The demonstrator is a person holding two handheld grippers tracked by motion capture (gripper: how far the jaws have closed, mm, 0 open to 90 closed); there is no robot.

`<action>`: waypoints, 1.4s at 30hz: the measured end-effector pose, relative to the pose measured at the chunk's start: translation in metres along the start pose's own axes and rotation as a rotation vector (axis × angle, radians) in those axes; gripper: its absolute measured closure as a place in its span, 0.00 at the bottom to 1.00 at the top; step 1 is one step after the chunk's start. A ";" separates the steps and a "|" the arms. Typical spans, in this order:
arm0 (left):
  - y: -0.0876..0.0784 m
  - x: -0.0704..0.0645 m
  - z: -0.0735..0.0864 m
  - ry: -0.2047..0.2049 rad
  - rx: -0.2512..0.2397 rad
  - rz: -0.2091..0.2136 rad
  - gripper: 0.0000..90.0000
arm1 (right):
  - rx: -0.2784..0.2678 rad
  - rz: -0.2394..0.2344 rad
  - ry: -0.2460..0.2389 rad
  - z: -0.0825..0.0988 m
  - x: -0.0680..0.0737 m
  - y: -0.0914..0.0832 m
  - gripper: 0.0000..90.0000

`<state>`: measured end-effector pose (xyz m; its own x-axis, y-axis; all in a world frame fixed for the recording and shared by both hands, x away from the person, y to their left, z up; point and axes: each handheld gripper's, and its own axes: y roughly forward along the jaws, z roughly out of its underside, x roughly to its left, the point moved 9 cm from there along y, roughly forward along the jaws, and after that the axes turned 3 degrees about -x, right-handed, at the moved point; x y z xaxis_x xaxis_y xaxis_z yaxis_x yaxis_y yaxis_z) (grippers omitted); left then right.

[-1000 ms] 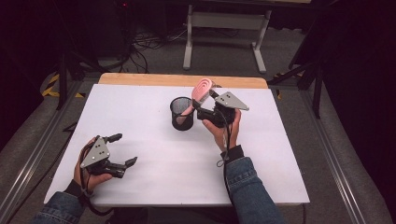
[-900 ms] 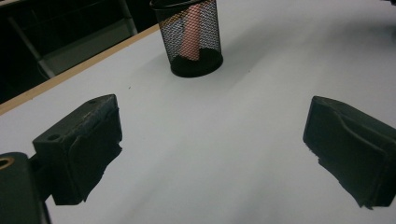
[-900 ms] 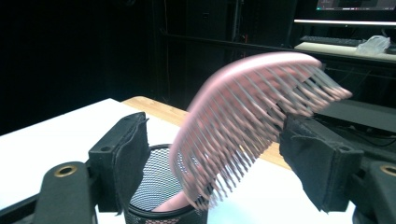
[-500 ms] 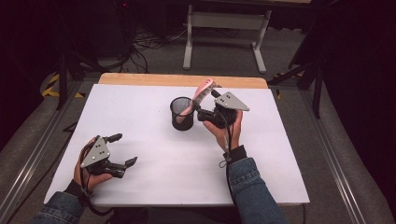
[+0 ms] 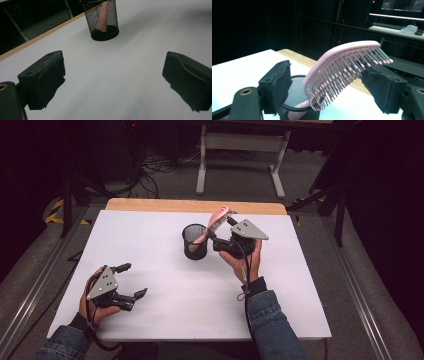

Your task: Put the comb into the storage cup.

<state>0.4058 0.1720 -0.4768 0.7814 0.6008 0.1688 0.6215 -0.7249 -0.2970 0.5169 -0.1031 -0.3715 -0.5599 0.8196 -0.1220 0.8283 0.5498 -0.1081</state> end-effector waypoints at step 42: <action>-0.001 -0.001 -0.001 0.017 0.005 0.004 0.07 | 0.058 -0.017 -0.125 0.008 0.000 -0.020 0.11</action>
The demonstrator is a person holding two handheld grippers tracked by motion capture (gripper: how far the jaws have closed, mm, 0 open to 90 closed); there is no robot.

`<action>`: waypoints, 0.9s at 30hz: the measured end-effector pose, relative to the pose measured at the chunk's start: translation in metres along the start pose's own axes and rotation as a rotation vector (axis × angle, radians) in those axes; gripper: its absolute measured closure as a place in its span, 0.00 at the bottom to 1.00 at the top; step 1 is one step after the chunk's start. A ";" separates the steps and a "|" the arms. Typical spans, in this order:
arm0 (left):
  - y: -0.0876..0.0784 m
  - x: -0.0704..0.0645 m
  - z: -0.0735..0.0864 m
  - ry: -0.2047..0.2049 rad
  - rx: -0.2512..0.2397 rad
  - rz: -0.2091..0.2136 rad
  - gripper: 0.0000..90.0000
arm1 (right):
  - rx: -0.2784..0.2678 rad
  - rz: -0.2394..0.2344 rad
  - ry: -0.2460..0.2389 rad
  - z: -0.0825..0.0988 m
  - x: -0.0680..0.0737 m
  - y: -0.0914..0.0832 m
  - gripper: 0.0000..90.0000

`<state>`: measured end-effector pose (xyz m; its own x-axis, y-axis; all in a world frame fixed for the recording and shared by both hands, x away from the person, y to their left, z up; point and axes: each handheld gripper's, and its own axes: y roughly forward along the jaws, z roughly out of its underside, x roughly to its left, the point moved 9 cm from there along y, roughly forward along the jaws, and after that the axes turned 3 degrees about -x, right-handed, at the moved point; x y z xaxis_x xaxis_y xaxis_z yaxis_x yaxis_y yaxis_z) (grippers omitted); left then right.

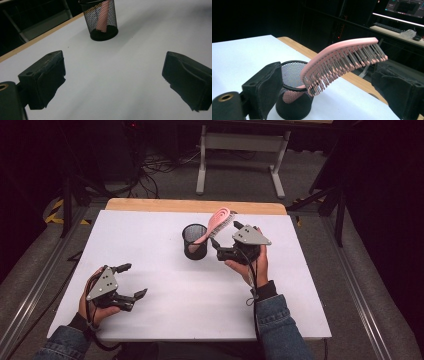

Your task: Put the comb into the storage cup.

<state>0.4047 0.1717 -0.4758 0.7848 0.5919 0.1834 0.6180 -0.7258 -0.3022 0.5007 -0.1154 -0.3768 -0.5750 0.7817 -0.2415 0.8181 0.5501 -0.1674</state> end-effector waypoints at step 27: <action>-0.001 0.000 -0.001 0.002 -0.002 -0.002 0.06 | -0.038 -0.006 -0.061 -0.010 0.007 -0.023 0.04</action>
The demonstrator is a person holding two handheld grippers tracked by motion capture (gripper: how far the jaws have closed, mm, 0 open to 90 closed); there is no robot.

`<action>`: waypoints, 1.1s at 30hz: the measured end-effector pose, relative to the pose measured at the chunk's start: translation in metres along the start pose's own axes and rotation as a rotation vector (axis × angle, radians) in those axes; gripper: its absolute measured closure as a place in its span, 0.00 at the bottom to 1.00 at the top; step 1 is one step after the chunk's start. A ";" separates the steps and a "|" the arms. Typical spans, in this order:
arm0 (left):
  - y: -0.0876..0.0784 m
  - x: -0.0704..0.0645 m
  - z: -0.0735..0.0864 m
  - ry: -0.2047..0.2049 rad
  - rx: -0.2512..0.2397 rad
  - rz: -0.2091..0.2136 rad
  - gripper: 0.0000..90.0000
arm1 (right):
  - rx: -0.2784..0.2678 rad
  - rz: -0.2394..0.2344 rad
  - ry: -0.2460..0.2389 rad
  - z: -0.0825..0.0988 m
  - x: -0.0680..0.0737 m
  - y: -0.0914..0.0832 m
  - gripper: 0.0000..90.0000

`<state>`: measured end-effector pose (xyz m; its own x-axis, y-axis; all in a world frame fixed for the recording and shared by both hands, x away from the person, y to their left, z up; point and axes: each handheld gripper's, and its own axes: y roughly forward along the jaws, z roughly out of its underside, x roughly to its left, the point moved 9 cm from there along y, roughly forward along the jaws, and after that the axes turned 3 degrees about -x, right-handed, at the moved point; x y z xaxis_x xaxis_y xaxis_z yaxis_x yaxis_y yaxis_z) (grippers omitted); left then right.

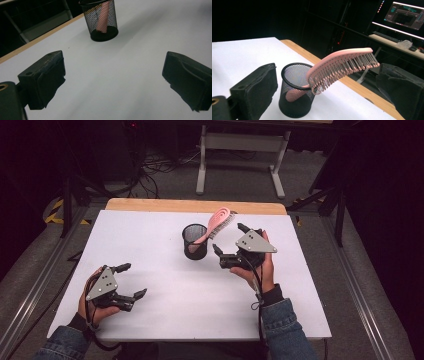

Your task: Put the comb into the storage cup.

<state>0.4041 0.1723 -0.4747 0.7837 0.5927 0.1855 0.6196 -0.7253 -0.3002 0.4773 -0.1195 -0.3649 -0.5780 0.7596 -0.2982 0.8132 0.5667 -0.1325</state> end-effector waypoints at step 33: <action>-0.001 0.000 0.000 0.000 0.000 -0.002 0.06 | 0.002 -0.010 -0.070 0.000 0.007 -0.025 0.06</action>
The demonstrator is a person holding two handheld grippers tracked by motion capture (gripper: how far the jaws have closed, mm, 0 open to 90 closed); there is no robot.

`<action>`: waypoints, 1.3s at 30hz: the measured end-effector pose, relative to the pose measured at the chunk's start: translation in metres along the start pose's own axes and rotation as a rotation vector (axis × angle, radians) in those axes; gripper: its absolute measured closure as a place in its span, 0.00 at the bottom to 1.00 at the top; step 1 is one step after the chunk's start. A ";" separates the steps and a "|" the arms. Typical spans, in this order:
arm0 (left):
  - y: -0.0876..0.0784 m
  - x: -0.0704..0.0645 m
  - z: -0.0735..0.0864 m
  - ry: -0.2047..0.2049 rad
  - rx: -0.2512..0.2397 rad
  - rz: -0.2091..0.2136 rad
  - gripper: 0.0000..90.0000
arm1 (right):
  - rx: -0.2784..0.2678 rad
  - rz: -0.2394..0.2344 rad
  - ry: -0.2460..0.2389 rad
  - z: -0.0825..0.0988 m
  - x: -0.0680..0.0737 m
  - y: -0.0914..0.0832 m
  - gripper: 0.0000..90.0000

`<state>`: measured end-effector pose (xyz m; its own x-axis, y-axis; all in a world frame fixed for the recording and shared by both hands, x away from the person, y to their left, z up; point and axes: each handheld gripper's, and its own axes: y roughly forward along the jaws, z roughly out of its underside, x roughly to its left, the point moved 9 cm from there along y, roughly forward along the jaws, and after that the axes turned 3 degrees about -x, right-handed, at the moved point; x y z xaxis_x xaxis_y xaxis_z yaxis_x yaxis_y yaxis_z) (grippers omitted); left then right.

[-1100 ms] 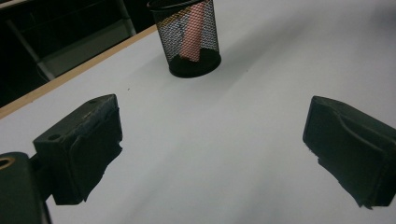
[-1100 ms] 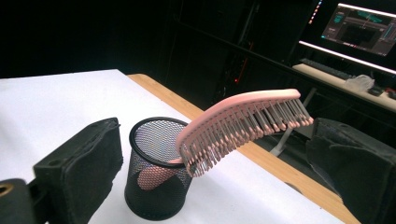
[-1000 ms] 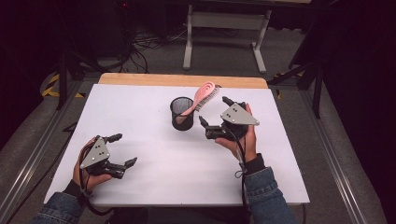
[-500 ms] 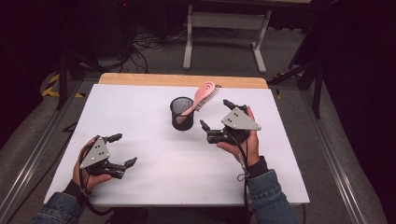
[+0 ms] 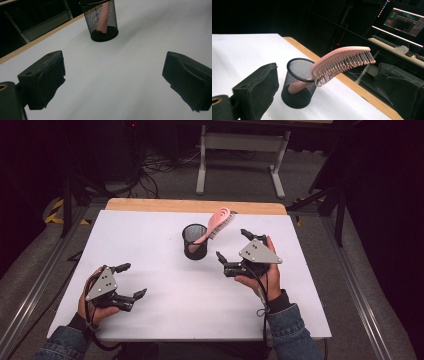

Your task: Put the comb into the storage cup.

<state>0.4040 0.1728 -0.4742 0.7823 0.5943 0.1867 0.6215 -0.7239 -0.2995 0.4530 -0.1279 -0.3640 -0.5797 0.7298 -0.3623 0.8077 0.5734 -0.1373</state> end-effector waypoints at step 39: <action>0.001 -0.001 0.000 0.009 0.007 -0.004 0.06 | 0.034 0.002 -0.058 0.027 0.012 -0.022 0.06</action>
<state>0.4039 0.1712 -0.4753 0.7800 0.5943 0.1960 0.6245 -0.7188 -0.3055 0.4310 -0.1416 -0.3903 -0.5718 0.7074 -0.4156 0.8126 0.5582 -0.1678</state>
